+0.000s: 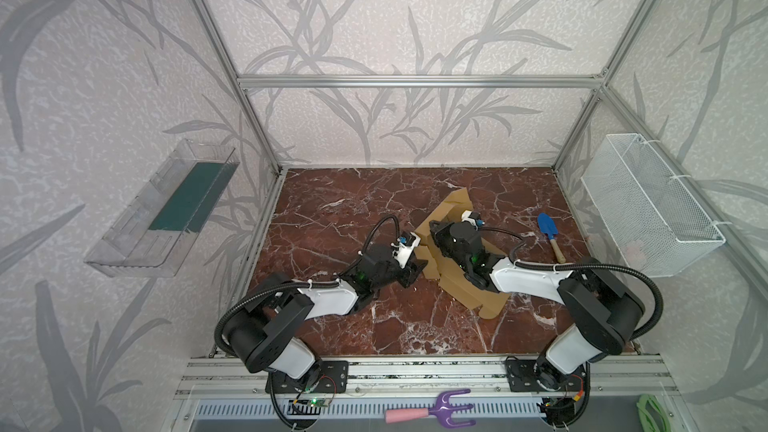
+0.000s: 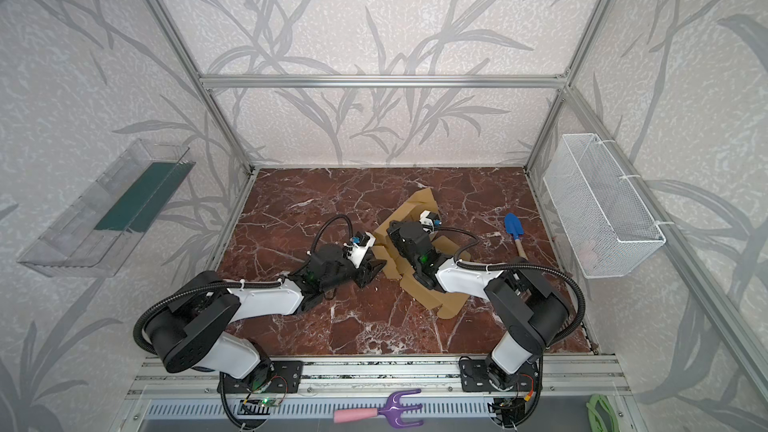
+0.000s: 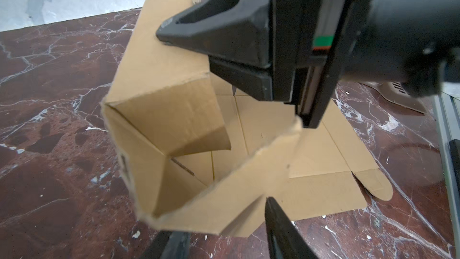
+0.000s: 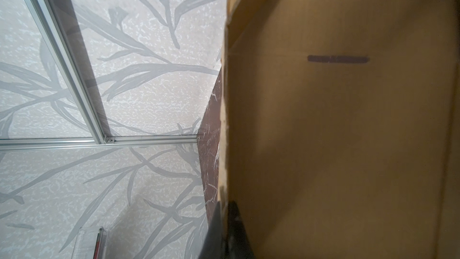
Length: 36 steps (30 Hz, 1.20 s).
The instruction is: Fold the paper box
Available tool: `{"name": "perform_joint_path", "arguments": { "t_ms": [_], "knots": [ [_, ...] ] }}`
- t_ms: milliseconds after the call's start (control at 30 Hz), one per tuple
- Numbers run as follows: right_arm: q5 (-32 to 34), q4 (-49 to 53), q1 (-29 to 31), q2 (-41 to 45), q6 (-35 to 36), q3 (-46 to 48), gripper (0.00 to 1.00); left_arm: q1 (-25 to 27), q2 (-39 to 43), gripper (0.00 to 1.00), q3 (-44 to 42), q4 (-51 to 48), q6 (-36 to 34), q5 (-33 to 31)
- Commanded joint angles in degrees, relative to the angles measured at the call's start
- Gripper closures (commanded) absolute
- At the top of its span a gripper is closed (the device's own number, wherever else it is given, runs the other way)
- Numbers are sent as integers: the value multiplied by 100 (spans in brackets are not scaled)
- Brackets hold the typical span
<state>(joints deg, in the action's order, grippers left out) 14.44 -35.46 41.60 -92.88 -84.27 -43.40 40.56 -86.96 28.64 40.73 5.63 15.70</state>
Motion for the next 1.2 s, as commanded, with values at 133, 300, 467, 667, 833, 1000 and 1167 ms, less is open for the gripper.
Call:
{"name": "perform_joint_path", "arguments": {
  "t_ms": [133, 300, 467, 667, 833, 1000, 1167],
  "knots": [
    [98, 438, 40, 115, 21, 171, 100, 23, -153, 54, 256, 143, 35, -172],
    [246, 277, 119, 209, 83, 180, 100, 38, -190, 54, 273, 151, 26, -173],
    [423, -244, 214, 259, 42, 380, 100, 114, -180, 55, 317, 139, -35, -380],
    [641, -645, 293, 458, 51, 653, 100, 318, -222, 56, 400, 42, -288, -755],
    [740, -602, 331, 680, 69, 753, 100, 564, -259, 56, 449, 40, -589, -1299],
    [798, -514, 357, 823, 43, 819, 100, 804, -376, 57, 472, 219, -865, -1955],
    [884, -455, 407, 962, 13, 877, 100, 998, -517, 57, 476, 548, -1006, -2494]
  ]
}}
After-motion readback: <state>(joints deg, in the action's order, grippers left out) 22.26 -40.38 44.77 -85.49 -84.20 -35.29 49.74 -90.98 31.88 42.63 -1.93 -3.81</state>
